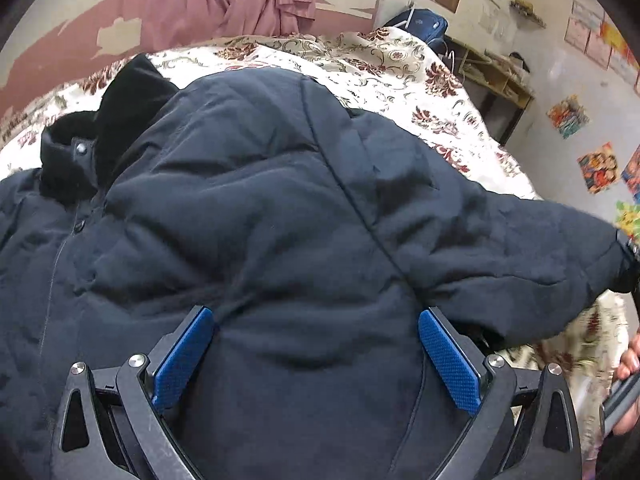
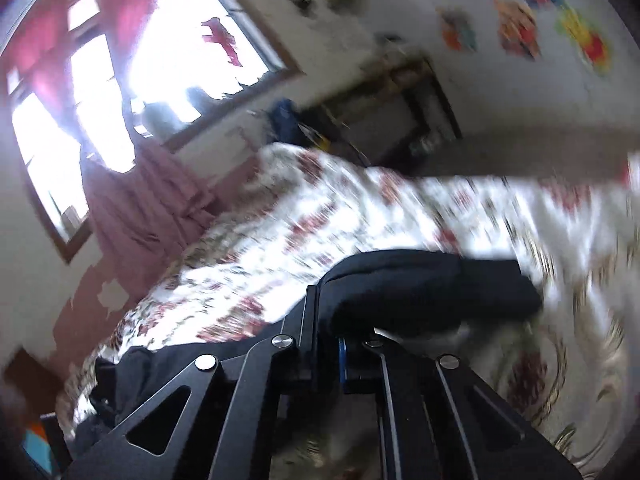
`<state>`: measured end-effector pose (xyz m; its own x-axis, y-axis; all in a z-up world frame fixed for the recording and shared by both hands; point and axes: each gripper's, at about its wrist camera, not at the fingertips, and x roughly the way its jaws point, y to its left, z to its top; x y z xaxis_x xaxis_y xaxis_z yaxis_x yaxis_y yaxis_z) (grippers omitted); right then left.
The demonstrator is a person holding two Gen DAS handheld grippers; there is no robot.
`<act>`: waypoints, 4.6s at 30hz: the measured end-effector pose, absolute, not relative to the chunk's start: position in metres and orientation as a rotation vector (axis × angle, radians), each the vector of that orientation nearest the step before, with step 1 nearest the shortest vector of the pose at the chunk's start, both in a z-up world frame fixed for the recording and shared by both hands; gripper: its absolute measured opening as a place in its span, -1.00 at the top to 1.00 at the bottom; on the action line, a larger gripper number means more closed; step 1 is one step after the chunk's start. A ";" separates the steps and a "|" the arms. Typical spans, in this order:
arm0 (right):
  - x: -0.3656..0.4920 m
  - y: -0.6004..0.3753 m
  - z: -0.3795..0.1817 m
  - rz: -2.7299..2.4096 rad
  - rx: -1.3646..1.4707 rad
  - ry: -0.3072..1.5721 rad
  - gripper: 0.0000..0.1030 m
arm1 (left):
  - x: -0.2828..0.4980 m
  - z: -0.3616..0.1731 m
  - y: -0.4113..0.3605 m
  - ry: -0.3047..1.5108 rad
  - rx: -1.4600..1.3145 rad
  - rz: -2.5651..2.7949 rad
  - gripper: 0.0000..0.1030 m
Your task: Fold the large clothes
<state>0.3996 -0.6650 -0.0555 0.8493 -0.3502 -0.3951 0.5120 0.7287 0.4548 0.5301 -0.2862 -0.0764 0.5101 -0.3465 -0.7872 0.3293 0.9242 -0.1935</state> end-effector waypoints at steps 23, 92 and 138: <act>0.491 -0.280 0.057 0.141 -0.039 0.481 0.87 | 0.397 -0.045 0.089 0.796 -0.282 -0.059 -1.00; 0.464 -0.392 -0.077 0.127 0.048 0.778 0.46 | 0.470 -0.056 0.043 0.630 -0.066 0.142 0.91; 0.456 -0.109 -0.042 0.217 -0.121 0.755 -0.54 | 0.365 -0.198 0.354 0.579 -1.319 0.136 -0.84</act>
<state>0.4564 -0.1094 -0.0419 0.7073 0.1513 -0.6905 -0.2378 0.9708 -0.0308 0.3648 0.3543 -0.1977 0.8520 -0.2266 -0.4721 -0.4130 0.2635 -0.8718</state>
